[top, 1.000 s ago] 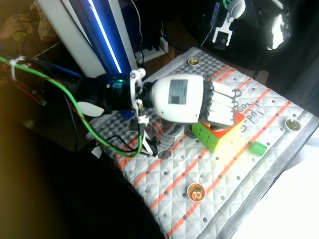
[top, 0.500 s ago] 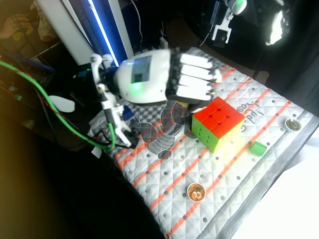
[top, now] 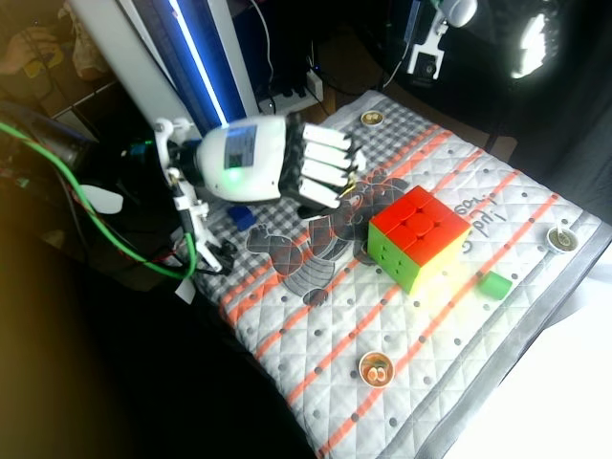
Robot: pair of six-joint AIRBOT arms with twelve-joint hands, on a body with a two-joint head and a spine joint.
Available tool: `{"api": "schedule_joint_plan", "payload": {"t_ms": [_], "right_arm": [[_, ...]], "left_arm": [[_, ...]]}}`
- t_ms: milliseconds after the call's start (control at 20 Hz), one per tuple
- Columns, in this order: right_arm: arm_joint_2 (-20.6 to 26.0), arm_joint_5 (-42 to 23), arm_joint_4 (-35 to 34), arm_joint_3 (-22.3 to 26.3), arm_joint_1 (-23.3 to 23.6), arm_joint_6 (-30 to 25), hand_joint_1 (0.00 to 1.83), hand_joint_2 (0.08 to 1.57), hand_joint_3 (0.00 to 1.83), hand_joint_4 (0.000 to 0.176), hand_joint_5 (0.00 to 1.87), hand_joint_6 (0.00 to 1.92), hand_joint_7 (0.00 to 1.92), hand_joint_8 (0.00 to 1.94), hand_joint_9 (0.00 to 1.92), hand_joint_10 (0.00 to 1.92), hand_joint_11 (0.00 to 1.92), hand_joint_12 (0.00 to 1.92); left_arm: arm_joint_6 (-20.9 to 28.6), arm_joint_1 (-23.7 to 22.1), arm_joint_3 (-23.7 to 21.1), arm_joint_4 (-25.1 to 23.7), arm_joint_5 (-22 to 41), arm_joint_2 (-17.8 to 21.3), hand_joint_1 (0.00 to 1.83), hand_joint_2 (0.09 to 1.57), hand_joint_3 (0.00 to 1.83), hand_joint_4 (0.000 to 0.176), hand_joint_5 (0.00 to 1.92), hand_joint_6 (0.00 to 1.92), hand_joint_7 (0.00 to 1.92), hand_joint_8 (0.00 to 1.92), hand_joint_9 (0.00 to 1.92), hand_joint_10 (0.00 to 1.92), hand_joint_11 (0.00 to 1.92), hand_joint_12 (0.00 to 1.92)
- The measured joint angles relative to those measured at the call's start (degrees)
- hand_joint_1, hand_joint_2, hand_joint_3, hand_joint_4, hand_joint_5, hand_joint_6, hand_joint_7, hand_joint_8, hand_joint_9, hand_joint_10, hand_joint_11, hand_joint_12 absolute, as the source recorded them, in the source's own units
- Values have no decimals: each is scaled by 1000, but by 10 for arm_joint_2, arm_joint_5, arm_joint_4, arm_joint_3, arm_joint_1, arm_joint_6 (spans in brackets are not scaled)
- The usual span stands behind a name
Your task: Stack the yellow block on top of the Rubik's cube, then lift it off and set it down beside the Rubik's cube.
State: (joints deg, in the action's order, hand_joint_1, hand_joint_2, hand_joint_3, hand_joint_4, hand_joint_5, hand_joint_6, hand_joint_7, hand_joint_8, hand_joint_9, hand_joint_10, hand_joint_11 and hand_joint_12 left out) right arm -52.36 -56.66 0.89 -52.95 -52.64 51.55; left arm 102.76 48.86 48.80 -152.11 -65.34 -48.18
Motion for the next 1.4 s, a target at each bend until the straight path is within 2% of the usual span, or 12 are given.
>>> {"api": "schedule_joint_plan", "payload": {"t_ms": [100,250,300,450,500,600,800,900,1000,1150,1350,1400], "right_arm": [[0,-3,0,-1,-36,-26,1199,1244,0,0,673,1340,862,1412,893,1542,819,1805],[-7,31,-3,-3,-55,-35,1190,1228,0,0,683,1376,884,1286,816,1272,625,1748],[-16,40,-3,-8,-55,-35,1207,1229,0,0,684,1307,877,1372,834,1420,657,1842],[-38,75,0,-14,-59,-35,1209,1217,0,0,692,1291,893,1333,773,1405,658,1769],[-40,79,-2,-14,-61,-38,1118,1119,0,0,527,1067,634,1133,540,1304,352,1699],[-40,81,-3,-15,-61,-39,961,951,0,0,342,838,269,1022,193,1298,55,1633],[-41,100,-3,-15,-63,-37,843,823,0,0,21,930,1,911,0,1032,0,1465],[-41,103,-2,-15,-63,-37,778,789,0,0,0,718,0,691,0,833,0,1405],[-41,103,-3,-13,-63,-37,758,781,0,0,0,578,0,751,0,998,0,1541],[-10,96,9,8,-63,-37,586,819,0,0,0,838,0,1113,0,1388,0,1825],[28,24,-13,24,-63,-37,706,855,14,0,0,1136,0,1444,0,1550,0,1906],[34,2,-14,26,-63,-35,626,900,41,0,0,1284,0,1562,0,1660,0,1918]], "left_arm": [[0,0,0,-4,0,0,300,1398,0,0,182,887,293,779,144,1080,0,1666],[0,0,0,-2,0,0,297,1407,2,0,177,878,285,785,155,1092,0,1683],[0,0,0,-3,0,0,281,1402,0,0,168,876,280,782,146,1099,0,1715],[0,0,0,-2,0,0,293,1394,0,0,169,884,267,798,128,1104,0,1698],[0,0,0,0,0,0,321,1395,0,0,173,889,266,813,117,1115,0,1700],[0,0,0,-3,0,0,341,1410,4,0,161,890,275,810,136,1101,0,1679],[0,0,0,-2,0,0,387,1415,1,0,151,970,257,883,124,1174,0,1736],[0,0,0,0,-1,0,369,1410,0,0,162,950,259,881,131,1168,0,1730],[0,3,-2,-2,-4,0,383,1413,1,0,163,945,274,861,135,1155,0,1717],[1,7,-5,2,-7,0,342,1396,0,0,176,988,278,941,169,1258,0,1800],[1,7,-11,-2,-17,6,417,1386,0,0,244,1109,329,1096,296,1304,113,1789],[2,10,-11,-2,-17,7,594,1430,2,106,385,1657,382,1162,322,1334,102,1839]]}}
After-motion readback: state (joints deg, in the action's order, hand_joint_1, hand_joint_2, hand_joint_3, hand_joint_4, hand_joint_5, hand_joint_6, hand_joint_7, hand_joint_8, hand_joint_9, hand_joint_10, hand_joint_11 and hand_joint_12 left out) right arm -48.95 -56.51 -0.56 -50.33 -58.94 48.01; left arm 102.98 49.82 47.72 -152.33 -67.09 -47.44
